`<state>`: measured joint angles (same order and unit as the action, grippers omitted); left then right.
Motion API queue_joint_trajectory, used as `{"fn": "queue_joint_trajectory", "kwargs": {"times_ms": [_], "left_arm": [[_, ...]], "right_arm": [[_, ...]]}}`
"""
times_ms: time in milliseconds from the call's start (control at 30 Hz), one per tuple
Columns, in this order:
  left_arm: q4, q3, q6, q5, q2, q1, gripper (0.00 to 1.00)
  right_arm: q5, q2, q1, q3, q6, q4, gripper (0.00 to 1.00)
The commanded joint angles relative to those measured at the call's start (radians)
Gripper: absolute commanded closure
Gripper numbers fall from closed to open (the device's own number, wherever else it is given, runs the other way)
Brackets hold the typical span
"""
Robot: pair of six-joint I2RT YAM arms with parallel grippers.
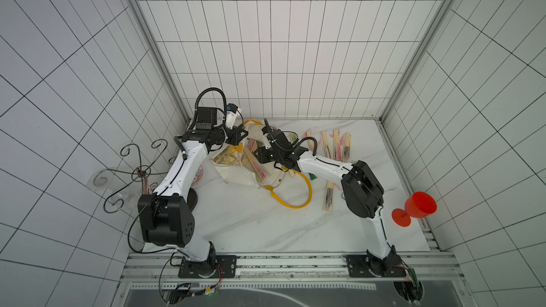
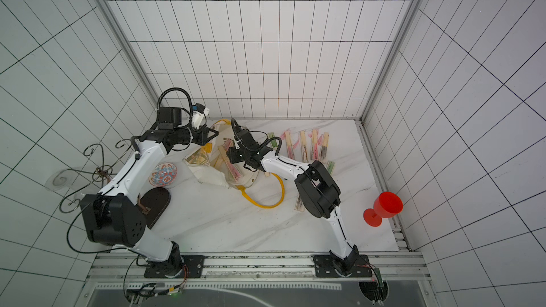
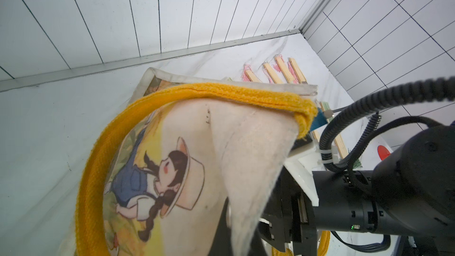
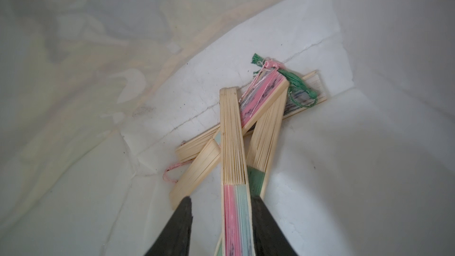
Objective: Take out the folding fans from the tote bags
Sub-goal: Pick up the folding fan from the canvas bag.
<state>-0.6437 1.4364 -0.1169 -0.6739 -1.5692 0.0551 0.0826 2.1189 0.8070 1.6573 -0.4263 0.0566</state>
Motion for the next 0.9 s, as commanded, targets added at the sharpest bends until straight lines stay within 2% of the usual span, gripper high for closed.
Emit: {"fn": "queue_joint_trajectory", "kwargs": {"times_ms": [0, 200, 333, 567, 700, 800, 867], "left_arm": [[-0.003, -0.002, -0.121, -0.057, 0.021, -0.003, 1.00], [-0.061, -0.016, -0.253, -0.066, 0.040, -0.003, 1.00], [-0.088, -0.032, -0.323, -0.104, 0.057, -0.003, 1.00], [-0.085, -0.038, -0.340, -0.188, 0.079, -0.003, 1.00], [-0.082, -0.035, -0.340, -0.201, 0.077, -0.003, 1.00], [-0.082, -0.026, -0.334, -0.204, 0.068, -0.003, 1.00], [-0.081, -0.015, -0.320, -0.204, 0.064, -0.003, 1.00]], "right_arm": [[0.003, -0.017, 0.008, -0.050, 0.064, 0.050, 0.55], [0.096, -0.020, 0.008, -0.071, 0.057, 0.081, 0.50], [0.164, -0.041, 0.006, -0.126, 0.032, 0.025, 0.48], [0.222, -0.002, -0.005, -0.151, 0.005, -0.069, 0.48], [0.285, 0.025, -0.011, -0.137, 0.024, -0.153, 0.45], [0.260, 0.033, -0.006, -0.133, 0.056, -0.207, 0.45], [0.156, 0.030, 0.005, -0.137, 0.075, -0.221, 0.45]]}}
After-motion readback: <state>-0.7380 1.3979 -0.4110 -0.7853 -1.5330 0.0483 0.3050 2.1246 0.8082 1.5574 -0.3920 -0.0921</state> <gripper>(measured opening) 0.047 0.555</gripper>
